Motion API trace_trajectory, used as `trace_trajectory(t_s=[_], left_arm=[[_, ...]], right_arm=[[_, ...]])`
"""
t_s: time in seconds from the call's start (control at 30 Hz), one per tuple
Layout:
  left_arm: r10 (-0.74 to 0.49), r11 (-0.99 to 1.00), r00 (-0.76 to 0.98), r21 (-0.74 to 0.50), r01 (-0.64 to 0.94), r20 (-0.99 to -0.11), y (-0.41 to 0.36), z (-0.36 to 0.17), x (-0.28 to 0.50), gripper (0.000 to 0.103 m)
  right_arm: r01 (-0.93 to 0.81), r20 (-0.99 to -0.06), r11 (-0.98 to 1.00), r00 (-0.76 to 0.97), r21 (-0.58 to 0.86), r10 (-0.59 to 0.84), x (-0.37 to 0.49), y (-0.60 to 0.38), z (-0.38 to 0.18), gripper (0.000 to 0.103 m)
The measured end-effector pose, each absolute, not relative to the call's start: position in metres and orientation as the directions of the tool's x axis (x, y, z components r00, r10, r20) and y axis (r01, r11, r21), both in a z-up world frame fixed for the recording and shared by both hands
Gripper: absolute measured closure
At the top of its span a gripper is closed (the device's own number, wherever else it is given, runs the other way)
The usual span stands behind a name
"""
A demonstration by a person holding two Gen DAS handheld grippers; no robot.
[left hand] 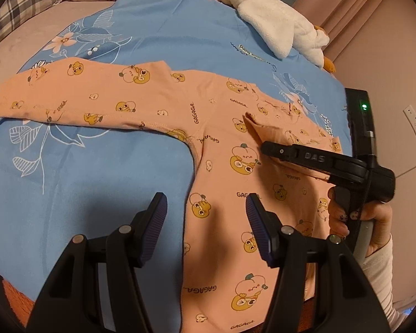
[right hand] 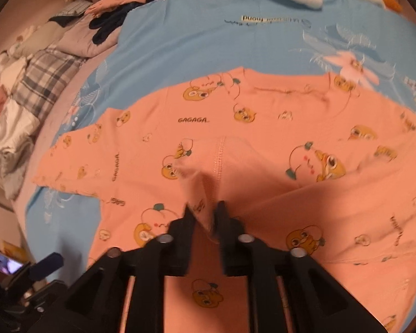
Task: Fold small clothes
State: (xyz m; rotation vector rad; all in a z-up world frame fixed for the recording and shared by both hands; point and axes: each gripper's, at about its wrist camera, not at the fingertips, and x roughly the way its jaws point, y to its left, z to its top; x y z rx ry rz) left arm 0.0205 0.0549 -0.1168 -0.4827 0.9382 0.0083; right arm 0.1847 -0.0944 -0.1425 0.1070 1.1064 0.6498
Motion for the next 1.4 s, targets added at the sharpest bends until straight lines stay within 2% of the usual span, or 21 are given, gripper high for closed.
trace_trajectory(t_s=[0.03, 0.17, 0.23, 0.27, 0.43, 0.57, 0.6, 0.63, 0.7, 0.8, 1.0, 1.27, 1.4], left_arm=[[-0.200, 0.895, 0.602, -0.395, -0.210, -0.773, 0.055, -0.116, 0.022, 0.043], [-0.239, 0.885, 0.615, -0.429, -0.181, -0.751, 0.054, -0.108, 0.032, 0.039], [-0.277, 0.877, 0.618, -0.457, -0.150, -0.735, 0.050, -0.104, 0.040, 0.038], [-0.304, 0.872, 0.618, -0.474, -0.126, -0.725, 0.046, -0.103, 0.048, 0.037], [-0.414, 0.839, 0.606, -0.542, -0.035, -0.680, 0.024, -0.105, 0.088, 0.037], [-0.454, 0.828, 0.564, -0.561, -0.019, -0.690, 0.004, -0.123, 0.132, 0.038], [-0.450, 0.831, 0.552, -0.556, -0.030, -0.702, 0.001, -0.129, 0.142, 0.042], [-0.444, 0.834, 0.536, -0.550, -0.045, -0.718, -0.002, -0.136, 0.150, 0.046], [-0.452, 0.833, 0.503, -0.551, -0.059, -0.737, -0.007, -0.148, 0.165, 0.072], [-0.440, 0.840, 0.489, -0.537, -0.072, -0.753, -0.012, -0.155, 0.176, 0.098], [-0.371, 0.886, 0.570, -0.463, -0.019, -0.733, -0.023, -0.119, 0.179, 0.099], [-0.334, 0.903, 0.698, -0.427, 0.045, -0.634, -0.007, -0.046, 0.175, 0.099], [-0.273, 0.928, 0.732, -0.371, 0.030, -0.624, 0.006, -0.036, 0.169, 0.099]], right_arm=[[-0.436, -0.782, 0.805, 0.293, 0.403, 0.551, 0.181, -0.099, -0.137, 0.052], [-0.422, -0.714, 0.789, 0.362, 0.447, 0.599, 0.168, -0.135, -0.108, 0.043], [-0.391, -0.688, 0.802, 0.419, 0.452, 0.592, 0.162, -0.158, -0.097, 0.031], [-0.362, -0.684, 0.822, 0.459, 0.440, 0.567, 0.158, -0.173, -0.093, 0.030], [-0.190, -0.713, 0.914, 0.577, 0.358, 0.399, 0.145, -0.233, -0.099, 0.030], [-0.079, -0.736, 0.913, 0.567, 0.400, 0.371, 0.138, -0.270, -0.119, 0.030], [-0.052, -0.743, 0.912, 0.563, 0.406, 0.363, 0.137, -0.278, -0.124, 0.030], [-0.028, -0.748, 0.911, 0.560, 0.412, 0.356, 0.134, -0.286, -0.129, 0.030], [0.006, -0.758, 0.907, 0.552, 0.421, 0.348, 0.132, -0.300, -0.136, 0.030], [0.046, -0.765, 0.902, 0.550, 0.430, 0.337, 0.130, -0.313, -0.144, 0.030], [0.086, -0.765, 0.892, 0.555, 0.444, 0.327, 0.132, -0.325, -0.150, 0.030], [0.077, -0.751, 0.884, 0.565, 0.461, 0.343, 0.135, -0.325, -0.150, 0.030], [0.070, -0.752, 0.884, 0.559, 0.462, 0.349, 0.137, -0.322, -0.150, 0.030]])
